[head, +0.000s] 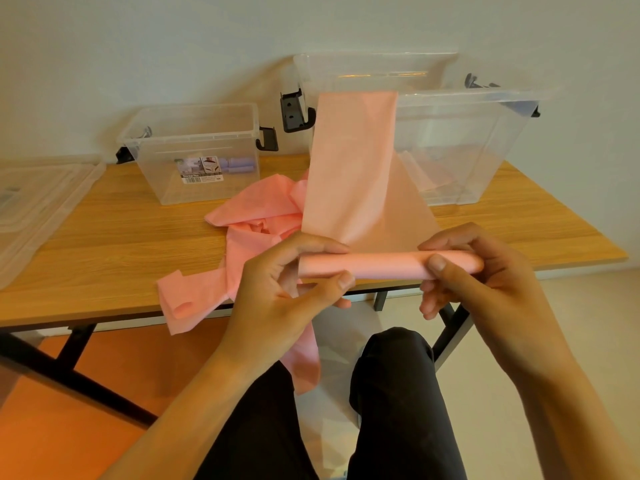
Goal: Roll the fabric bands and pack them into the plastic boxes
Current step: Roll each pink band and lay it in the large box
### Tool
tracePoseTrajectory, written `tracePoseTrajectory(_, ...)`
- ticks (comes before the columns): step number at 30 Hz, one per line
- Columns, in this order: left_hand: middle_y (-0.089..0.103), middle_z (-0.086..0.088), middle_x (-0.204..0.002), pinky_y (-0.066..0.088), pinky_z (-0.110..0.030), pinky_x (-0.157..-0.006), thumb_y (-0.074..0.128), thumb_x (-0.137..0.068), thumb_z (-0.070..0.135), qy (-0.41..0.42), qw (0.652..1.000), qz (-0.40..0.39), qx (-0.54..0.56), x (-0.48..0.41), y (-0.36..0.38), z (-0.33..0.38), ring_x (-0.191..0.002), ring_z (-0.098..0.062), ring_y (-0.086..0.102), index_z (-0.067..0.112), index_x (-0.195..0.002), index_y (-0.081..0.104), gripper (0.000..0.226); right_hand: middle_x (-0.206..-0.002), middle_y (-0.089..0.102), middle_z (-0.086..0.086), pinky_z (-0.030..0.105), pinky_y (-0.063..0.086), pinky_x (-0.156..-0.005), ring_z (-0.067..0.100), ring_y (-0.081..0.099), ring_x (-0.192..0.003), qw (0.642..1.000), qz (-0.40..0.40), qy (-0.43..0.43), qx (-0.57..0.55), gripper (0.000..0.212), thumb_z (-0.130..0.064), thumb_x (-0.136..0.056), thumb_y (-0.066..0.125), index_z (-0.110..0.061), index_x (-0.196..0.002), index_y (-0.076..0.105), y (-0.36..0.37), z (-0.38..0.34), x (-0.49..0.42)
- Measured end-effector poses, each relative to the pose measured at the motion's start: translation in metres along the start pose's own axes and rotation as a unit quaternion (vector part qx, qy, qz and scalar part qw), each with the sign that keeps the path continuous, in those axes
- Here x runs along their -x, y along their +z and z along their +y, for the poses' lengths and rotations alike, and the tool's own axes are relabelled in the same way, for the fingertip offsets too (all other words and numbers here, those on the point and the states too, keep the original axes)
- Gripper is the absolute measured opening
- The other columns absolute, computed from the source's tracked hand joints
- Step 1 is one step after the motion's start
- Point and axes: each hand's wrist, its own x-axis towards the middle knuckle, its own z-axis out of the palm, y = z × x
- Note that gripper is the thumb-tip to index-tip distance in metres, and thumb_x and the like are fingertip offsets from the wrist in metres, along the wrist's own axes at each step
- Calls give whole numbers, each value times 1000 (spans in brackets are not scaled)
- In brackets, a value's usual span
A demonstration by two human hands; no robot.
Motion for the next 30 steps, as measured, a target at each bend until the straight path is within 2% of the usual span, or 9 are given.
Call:
tracePoseTrajectory(3,71,-4,-94,61,-31,-65,75,-81,0,-7,1000,-3,1,0,2,0,-88,-31,74,8,-98,71,20,-61,60,9,21,51,-58,24,59,-50,999,-4,1,31,24,-29,-87,62,-12,-104,63,0,1,-1)
tracePoseTrajectory(5,72,-2,-92,61,-29,-65,73,-78,3,-11,1000,4,-6,0,3,0,-86,-30,74,6,-93,70,16,-61,56,9,20,50,-61,23,57,-51,1000,-7,14,27,28,-33,-87,61,-16,-108,59,0,3,0)
tracePoseTrajectory(8,72,1,-90,60,-26,-64,74,-76,6,-8,1000,9,-25,0,2,0,-87,-30,73,5,-88,70,13,-69,50,21,30,54,-61,25,55,-55,999,-14,35,-12,30,-33,-87,62,-17,-112,56,1,6,0)
tracePoseTrajectory(10,72,0,-88,60,-27,-63,75,-76,6,-5,999,6,-42,0,2,0,-83,-27,73,6,-87,70,12,-73,49,21,34,56,-60,24,54,-58,999,-23,42,-20,33,-32,-88,61,-17,-116,55,1,8,0)
tracePoseTrajectory(15,73,4,-90,62,-32,-62,78,-74,6,-2,997,10,-75,2,0,2,-78,-23,75,7,-89,68,18,-99,61,23,36,60,-61,32,66,-79,996,-58,64,-18,44,-32,-90,58,-19,-131,51,1,10,-2)
tracePoseTrajectory(19,74,-2,-90,61,-28,-64,77,-76,5,-4,996,34,-81,4,-1,2,-76,-24,75,4,-96,73,20,-94,67,11,34,59,-58,31,65,-73,998,-41,43,-23,29,-28,-89,60,-5,-107,65,2,11,0)
tracePoseTrajectory(23,75,-3,-89,62,-31,-68,79,-74,10,-12,995,57,-85,7,2,2,-71,-22,75,6,-96,75,22,-86,67,13,32,56,-55,30,62,-57,1000,27,-7,6,23,-27,-91,61,-5,-92,68,8,10,5)
tracePoseTrajectory(27,75,-4,-82,60,-28,-65,78,-75,10,-20,995,55,-82,8,6,2,-68,-22,74,4,-95,75,21,-73,64,9,25,52,-52,27,61,-51,997,66,-30,-7,32,-46,-91,70,-14,-89,70,11,5,11)
tracePoseTrajectory(30,75,-3,-83,60,-28,-62,75,-79,10,-13,995,54,-87,9,6,4,-67,-23,73,7,-95,75,17,-78,67,7,28,55,-56,28,63,-57,999,29,-18,-32,26,-32,-78,83,-18,-97,72,9,0,13)
